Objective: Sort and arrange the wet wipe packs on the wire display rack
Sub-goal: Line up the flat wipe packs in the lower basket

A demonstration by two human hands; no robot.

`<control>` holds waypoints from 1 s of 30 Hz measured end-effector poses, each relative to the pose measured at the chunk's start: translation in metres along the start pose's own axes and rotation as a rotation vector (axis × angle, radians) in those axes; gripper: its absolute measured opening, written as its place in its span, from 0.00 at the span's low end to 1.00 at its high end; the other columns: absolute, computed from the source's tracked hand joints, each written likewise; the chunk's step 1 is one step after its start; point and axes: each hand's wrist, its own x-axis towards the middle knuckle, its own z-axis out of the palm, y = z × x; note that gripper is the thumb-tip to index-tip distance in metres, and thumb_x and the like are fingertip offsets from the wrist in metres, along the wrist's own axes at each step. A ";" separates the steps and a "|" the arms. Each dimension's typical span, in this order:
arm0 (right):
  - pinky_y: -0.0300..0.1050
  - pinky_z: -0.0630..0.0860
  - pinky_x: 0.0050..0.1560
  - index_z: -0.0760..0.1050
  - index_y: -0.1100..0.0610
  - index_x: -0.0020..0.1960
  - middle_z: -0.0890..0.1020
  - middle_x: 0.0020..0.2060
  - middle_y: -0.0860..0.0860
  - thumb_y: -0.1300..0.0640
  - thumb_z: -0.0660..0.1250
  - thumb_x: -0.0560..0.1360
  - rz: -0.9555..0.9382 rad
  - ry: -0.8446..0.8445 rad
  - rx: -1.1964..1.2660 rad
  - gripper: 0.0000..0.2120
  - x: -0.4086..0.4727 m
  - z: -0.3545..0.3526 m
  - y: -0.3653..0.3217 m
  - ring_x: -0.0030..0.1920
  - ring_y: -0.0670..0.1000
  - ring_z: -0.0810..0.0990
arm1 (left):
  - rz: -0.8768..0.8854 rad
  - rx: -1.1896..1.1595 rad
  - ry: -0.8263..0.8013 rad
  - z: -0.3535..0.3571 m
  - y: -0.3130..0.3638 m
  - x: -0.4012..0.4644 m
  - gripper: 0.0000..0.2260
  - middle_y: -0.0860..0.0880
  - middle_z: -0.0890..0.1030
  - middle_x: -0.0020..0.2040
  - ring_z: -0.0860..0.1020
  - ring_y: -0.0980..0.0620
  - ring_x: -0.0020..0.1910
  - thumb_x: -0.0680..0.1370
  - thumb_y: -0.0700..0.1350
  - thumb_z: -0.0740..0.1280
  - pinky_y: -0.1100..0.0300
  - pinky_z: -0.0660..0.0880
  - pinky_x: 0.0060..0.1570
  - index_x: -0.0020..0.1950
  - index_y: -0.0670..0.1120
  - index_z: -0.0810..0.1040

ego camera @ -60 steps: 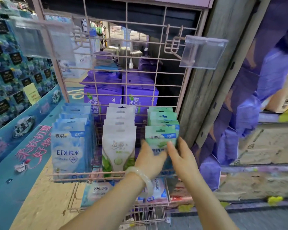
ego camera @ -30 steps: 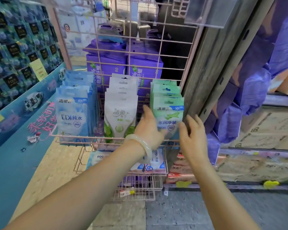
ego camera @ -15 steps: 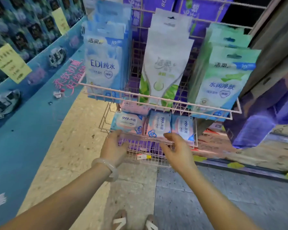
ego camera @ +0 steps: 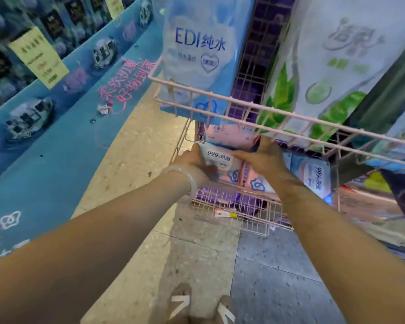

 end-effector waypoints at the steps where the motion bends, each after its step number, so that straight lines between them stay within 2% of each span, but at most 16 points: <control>1: 0.47 0.68 0.64 0.72 0.59 0.64 0.77 0.63 0.59 0.49 0.75 0.65 0.020 -0.010 0.016 0.31 0.005 0.001 -0.001 0.63 0.57 0.74 | 0.020 -0.017 -0.025 0.002 0.001 0.005 0.27 0.42 0.77 0.61 0.76 0.41 0.59 0.72 0.47 0.71 0.51 0.74 0.59 0.66 0.42 0.64; 4: 0.40 0.66 0.60 0.73 0.59 0.64 0.76 0.63 0.59 0.51 0.73 0.69 0.038 -0.002 0.061 0.27 0.010 0.000 -0.004 0.64 0.56 0.73 | 0.046 -0.018 -0.068 -0.002 0.003 0.016 0.29 0.47 0.78 0.57 0.77 0.46 0.56 0.71 0.48 0.72 0.57 0.71 0.51 0.65 0.40 0.62; 7: 0.29 0.64 0.47 0.74 0.57 0.62 0.79 0.60 0.57 0.53 0.70 0.71 0.003 0.070 0.134 0.21 -0.001 -0.007 -0.007 0.60 0.55 0.75 | 0.041 0.066 -0.065 -0.008 0.003 0.021 0.32 0.45 0.77 0.60 0.77 0.44 0.59 0.69 0.52 0.73 0.59 0.71 0.53 0.65 0.39 0.64; 8: 0.29 0.65 0.47 0.75 0.57 0.61 0.80 0.58 0.57 0.54 0.71 0.71 -0.026 0.122 0.177 0.19 -0.008 -0.011 -0.007 0.58 0.54 0.76 | 0.029 0.100 -0.053 -0.010 0.002 0.021 0.34 0.45 0.76 0.62 0.76 0.44 0.60 0.68 0.54 0.74 0.59 0.72 0.55 0.66 0.40 0.65; 10: 0.38 0.73 0.52 0.77 0.59 0.57 0.82 0.52 0.55 0.55 0.74 0.68 -0.048 0.229 0.345 0.19 -0.025 -0.022 0.000 0.52 0.51 0.79 | 0.015 0.096 -0.075 -0.009 0.003 0.022 0.35 0.44 0.75 0.63 0.75 0.44 0.61 0.69 0.54 0.73 0.58 0.71 0.57 0.68 0.38 0.63; 12: 0.47 0.76 0.53 0.77 0.62 0.54 0.83 0.50 0.56 0.55 0.76 0.65 -0.027 0.321 0.377 0.22 -0.044 -0.033 0.012 0.50 0.53 0.81 | 0.027 -0.006 -0.122 -0.006 0.007 0.022 0.33 0.46 0.75 0.61 0.74 0.48 0.59 0.71 0.48 0.72 0.62 0.68 0.53 0.68 0.38 0.59; 13: 0.48 0.77 0.54 0.75 0.62 0.55 0.82 0.51 0.57 0.56 0.77 0.64 -0.011 0.355 0.362 0.23 -0.052 -0.037 0.019 0.50 0.52 0.81 | 0.023 -0.052 -0.151 -0.006 0.011 0.021 0.32 0.47 0.74 0.58 0.74 0.50 0.57 0.72 0.45 0.72 0.64 0.66 0.51 0.69 0.38 0.58; 14: 0.45 0.77 0.55 0.73 0.61 0.56 0.81 0.52 0.57 0.59 0.77 0.64 -0.006 0.397 0.403 0.24 -0.061 -0.041 0.027 0.50 0.48 0.80 | 0.012 -0.085 -0.167 -0.006 0.014 0.020 0.32 0.47 0.74 0.58 0.73 0.50 0.57 0.72 0.44 0.72 0.64 0.66 0.53 0.69 0.39 0.58; 16: 0.34 0.75 0.50 0.69 0.54 0.53 0.78 0.51 0.55 0.67 0.75 0.64 -0.011 0.475 0.567 0.23 -0.076 -0.046 0.041 0.46 0.37 0.79 | 0.020 -0.093 -0.137 -0.009 0.017 0.022 0.32 0.49 0.73 0.60 0.73 0.50 0.58 0.71 0.44 0.73 0.60 0.67 0.61 0.68 0.40 0.60; 17: 0.33 0.75 0.48 0.68 0.52 0.50 0.78 0.49 0.54 0.69 0.75 0.64 0.000 0.504 0.614 0.23 -0.084 -0.048 0.050 0.44 0.36 0.79 | 0.004 -0.074 -0.091 -0.011 0.017 0.025 0.32 0.50 0.72 0.57 0.72 0.50 0.56 0.70 0.47 0.73 0.58 0.67 0.61 0.68 0.41 0.62; 19: 0.36 0.74 0.47 0.67 0.51 0.48 0.78 0.46 0.52 0.65 0.76 0.64 0.030 0.556 0.646 0.22 -0.097 -0.053 0.065 0.44 0.40 0.78 | -0.085 -0.082 -0.002 -0.016 0.015 0.037 0.32 0.47 0.75 0.58 0.75 0.47 0.57 0.69 0.52 0.73 0.53 0.71 0.59 0.67 0.41 0.65; 22: 0.36 0.73 0.47 0.66 0.47 0.44 0.77 0.43 0.48 0.58 0.76 0.61 0.060 0.627 0.659 0.21 -0.109 -0.060 0.080 0.42 0.41 0.77 | -0.206 -0.348 0.016 -0.014 0.017 0.047 0.26 0.38 0.79 0.59 0.79 0.38 0.55 0.71 0.50 0.72 0.44 0.76 0.56 0.63 0.37 0.70; 24: 0.43 0.74 0.50 0.66 0.47 0.44 0.77 0.44 0.50 0.59 0.76 0.62 0.084 0.653 0.697 0.20 -0.113 -0.061 0.088 0.44 0.47 0.76 | -0.213 -0.226 0.072 -0.008 0.017 0.045 0.26 0.37 0.79 0.59 0.79 0.39 0.55 0.72 0.52 0.70 0.49 0.77 0.54 0.64 0.37 0.70; 27: 0.47 0.75 0.49 0.67 0.52 0.46 0.78 0.44 0.52 0.57 0.76 0.62 0.129 0.676 0.736 0.20 -0.118 -0.062 0.098 0.43 0.48 0.77 | -0.225 -0.086 0.082 -0.004 0.015 0.040 0.31 0.39 0.80 0.54 0.79 0.41 0.47 0.71 0.56 0.70 0.58 0.76 0.35 0.65 0.37 0.68; 28: 0.47 0.76 0.49 0.67 0.53 0.46 0.78 0.43 0.51 0.58 0.77 0.63 0.139 0.680 0.745 0.20 -0.118 -0.061 0.100 0.43 0.47 0.77 | -0.225 -0.038 0.049 -0.004 0.017 0.037 0.36 0.39 0.79 0.54 0.78 0.42 0.48 0.68 0.59 0.71 0.60 0.77 0.36 0.67 0.38 0.66; 30: 0.46 0.76 0.48 0.67 0.50 0.44 0.78 0.42 0.49 0.60 0.76 0.64 0.145 0.690 0.758 0.19 -0.117 -0.061 0.103 0.41 0.45 0.78 | -0.161 0.273 -0.046 -0.001 0.021 0.032 0.48 0.39 0.71 0.64 0.72 0.40 0.63 0.62 0.67 0.71 0.55 0.73 0.58 0.72 0.42 0.59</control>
